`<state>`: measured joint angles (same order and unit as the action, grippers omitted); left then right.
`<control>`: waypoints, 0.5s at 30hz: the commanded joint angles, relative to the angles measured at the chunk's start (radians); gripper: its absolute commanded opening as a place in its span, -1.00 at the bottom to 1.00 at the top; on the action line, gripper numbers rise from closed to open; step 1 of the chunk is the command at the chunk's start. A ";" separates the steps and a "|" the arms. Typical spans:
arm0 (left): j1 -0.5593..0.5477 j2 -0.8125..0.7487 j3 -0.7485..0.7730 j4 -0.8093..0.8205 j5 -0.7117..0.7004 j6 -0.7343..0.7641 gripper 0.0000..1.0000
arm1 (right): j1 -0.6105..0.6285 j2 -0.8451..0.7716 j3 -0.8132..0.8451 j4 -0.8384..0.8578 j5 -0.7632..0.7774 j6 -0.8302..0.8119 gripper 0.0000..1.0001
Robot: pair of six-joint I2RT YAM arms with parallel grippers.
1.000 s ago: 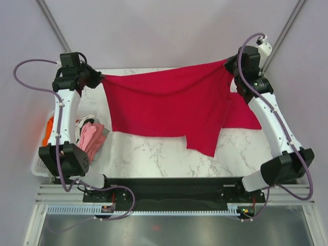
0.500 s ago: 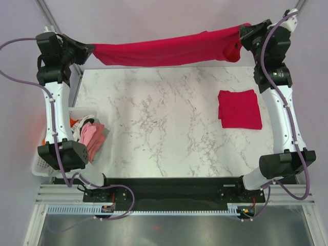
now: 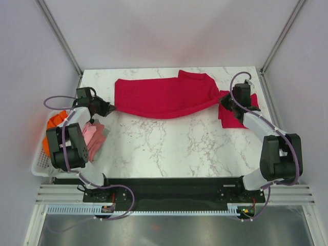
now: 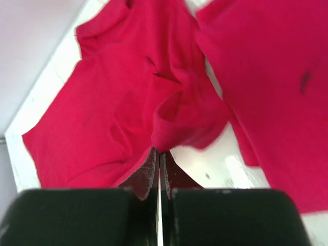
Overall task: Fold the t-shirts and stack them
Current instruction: Fold the tshirt
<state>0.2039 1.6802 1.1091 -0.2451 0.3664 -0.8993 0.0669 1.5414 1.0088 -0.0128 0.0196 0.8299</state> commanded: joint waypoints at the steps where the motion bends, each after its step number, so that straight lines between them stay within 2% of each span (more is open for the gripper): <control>1: 0.006 -0.120 -0.110 0.158 -0.026 0.000 -0.96 | -0.007 -0.122 -0.109 0.131 -0.010 -0.012 -1.00; 6: 0.006 -0.240 -0.280 0.158 -0.063 0.033 -0.96 | -0.009 -0.255 -0.297 0.143 -0.012 -0.008 -1.00; 10: 0.008 -0.326 -0.336 0.107 -0.127 0.057 -0.96 | -0.009 -0.372 -0.439 0.142 -0.018 -0.006 -1.00; 15: 0.019 -0.366 -0.368 0.046 -0.182 0.074 -0.96 | -0.003 -0.487 -0.539 0.087 -0.018 -0.018 -1.00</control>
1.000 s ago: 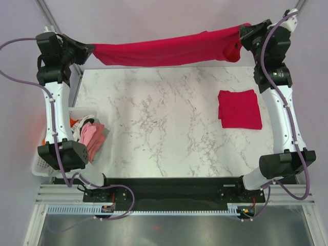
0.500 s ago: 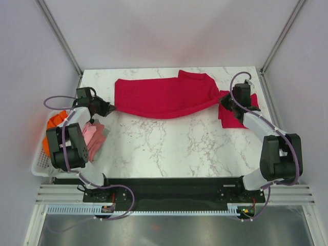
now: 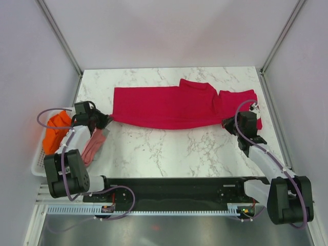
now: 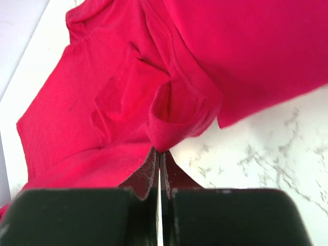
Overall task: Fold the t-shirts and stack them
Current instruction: Fold the tshirt
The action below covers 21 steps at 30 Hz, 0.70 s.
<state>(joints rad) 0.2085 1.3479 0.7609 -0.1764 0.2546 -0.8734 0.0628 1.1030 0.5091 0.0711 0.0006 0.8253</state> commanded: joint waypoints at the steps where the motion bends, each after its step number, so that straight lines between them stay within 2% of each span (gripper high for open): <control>1: 0.019 -0.038 -0.026 -0.028 -0.075 0.050 -0.96 | 0.000 -0.061 -0.050 -0.007 0.002 -0.018 -1.00; 7: 0.032 -0.111 -0.093 -0.038 -0.090 0.053 -0.96 | 0.002 -0.195 -0.133 -0.068 0.033 -0.020 -0.96; 10: 0.032 -0.165 -0.133 -0.037 -0.091 0.057 -0.96 | 0.000 -0.268 -0.162 -0.120 0.053 -0.020 -0.63; 11: 0.032 -0.179 -0.146 -0.037 -0.086 0.066 -0.96 | 0.000 -0.300 -0.165 -0.125 0.056 -0.020 -0.44; 13: 0.032 -0.222 -0.152 -0.038 -0.078 0.076 -0.74 | 0.002 -0.330 -0.158 -0.140 0.073 -0.029 -0.32; 14: 0.032 -0.236 -0.155 -0.040 -0.075 0.082 -0.51 | 0.000 -0.333 -0.149 -0.149 0.079 -0.034 -0.20; 15: 0.031 -0.251 -0.156 -0.041 -0.075 0.083 -0.14 | 0.002 -0.330 -0.126 -0.162 0.084 -0.052 -0.17; 16: 0.032 -0.265 -0.153 -0.047 -0.077 0.088 0.01 | 0.000 -0.316 -0.110 -0.166 0.094 -0.060 -0.11; 18: 0.031 -0.302 -0.135 -0.067 -0.086 0.099 0.25 | 0.002 -0.292 -0.065 -0.182 0.105 -0.078 -0.03; 20: 0.031 -0.322 -0.106 -0.107 -0.101 0.115 0.36 | 0.002 -0.249 -0.034 -0.183 0.125 -0.101 0.11; 21: 0.031 -0.325 -0.095 -0.120 -0.106 0.123 0.39 | 0.002 -0.229 0.004 -0.182 0.133 -0.107 0.13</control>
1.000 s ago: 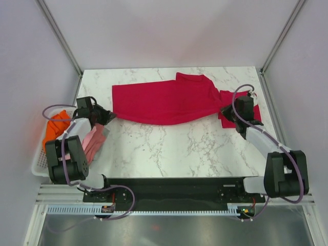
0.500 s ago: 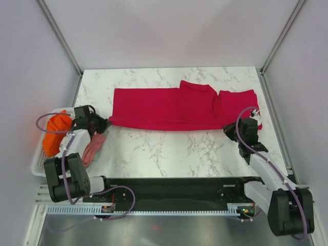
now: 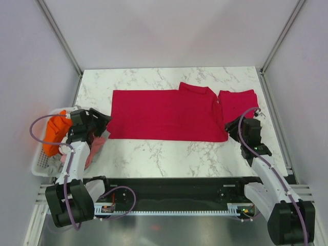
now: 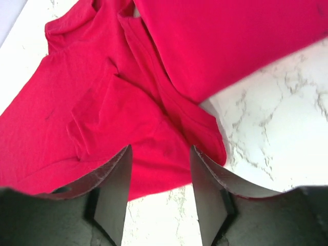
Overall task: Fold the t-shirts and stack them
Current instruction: Fold the tshirt
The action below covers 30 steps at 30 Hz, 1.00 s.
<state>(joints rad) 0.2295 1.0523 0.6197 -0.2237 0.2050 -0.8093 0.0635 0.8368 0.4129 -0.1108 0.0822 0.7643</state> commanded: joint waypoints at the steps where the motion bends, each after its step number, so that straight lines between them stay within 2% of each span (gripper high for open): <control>1: 0.010 -0.031 0.061 -0.098 -0.061 0.067 0.40 | -0.001 0.080 0.122 0.006 0.051 -0.072 0.15; 5: 0.007 -0.051 0.138 -0.144 -0.065 0.085 0.48 | 0.002 0.221 0.246 0.023 0.051 -0.106 0.15; 8: 0.004 -0.074 0.188 -0.167 -0.059 0.097 0.81 | 0.001 0.327 0.329 0.034 0.031 -0.112 0.14; 9: 0.001 -0.077 0.201 -0.174 -0.058 0.102 0.99 | 0.002 0.350 0.355 0.040 0.022 -0.114 0.14; 15: -0.016 -0.104 0.267 -0.200 -0.041 0.124 0.99 | 0.001 0.513 0.449 0.074 0.037 -0.109 0.14; 20: -0.025 -0.107 0.284 -0.200 -0.022 0.119 0.99 | -0.002 0.666 0.552 0.089 -0.007 -0.082 0.12; 30: -0.035 -0.086 0.290 -0.195 -0.032 0.127 0.98 | -0.017 0.872 0.607 0.151 0.014 -0.010 0.04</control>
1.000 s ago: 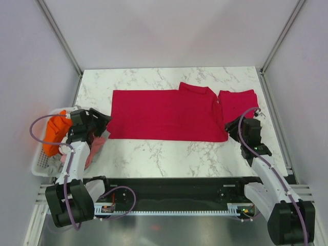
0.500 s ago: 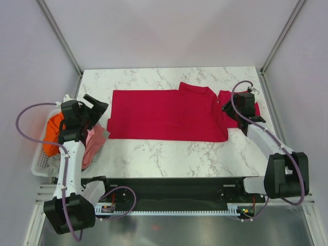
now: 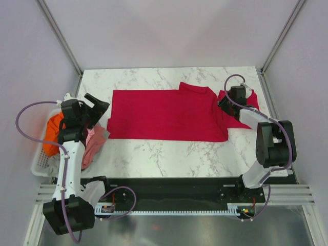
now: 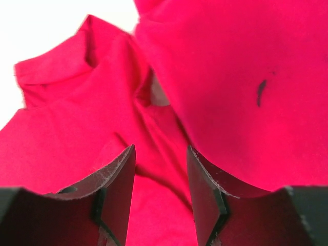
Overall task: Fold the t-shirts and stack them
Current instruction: Fold the tshirt
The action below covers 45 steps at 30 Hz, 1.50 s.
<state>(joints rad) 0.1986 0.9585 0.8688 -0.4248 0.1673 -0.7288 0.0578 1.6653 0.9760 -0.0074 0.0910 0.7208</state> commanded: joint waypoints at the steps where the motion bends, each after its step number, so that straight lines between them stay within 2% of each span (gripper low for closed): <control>1: -0.005 0.011 0.041 0.006 0.005 0.045 0.98 | -0.015 0.069 0.049 0.047 0.012 0.035 0.03; 9: -0.034 0.063 -0.004 0.073 -0.022 0.025 0.97 | -0.095 0.100 0.015 0.101 0.053 0.068 0.18; 16: -0.096 0.163 -0.008 0.149 -0.074 -0.003 0.96 | -0.173 0.119 0.047 0.084 0.021 0.054 0.20; 24: -0.125 0.224 0.015 0.190 -0.081 -0.012 0.96 | -0.167 0.091 0.044 0.099 -0.034 0.008 0.28; 30: -0.151 0.236 0.019 0.202 -0.095 -0.006 0.96 | -0.090 0.002 0.049 0.054 0.024 -0.035 0.45; 34: -0.159 0.237 0.015 0.212 -0.104 -0.009 0.96 | -0.064 -0.019 0.024 0.064 -0.013 0.003 0.45; 39: -0.163 0.232 0.013 0.213 -0.111 -0.008 0.96 | -0.062 0.057 -0.003 0.115 -0.057 0.035 0.44; 45: -0.165 0.204 0.007 0.213 -0.118 -0.006 0.95 | -0.070 0.174 0.021 0.122 -0.011 0.046 0.44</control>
<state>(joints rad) 0.0372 1.1923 0.8520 -0.2523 0.0784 -0.7269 -0.0051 1.7935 0.9886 0.0956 0.0559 0.7494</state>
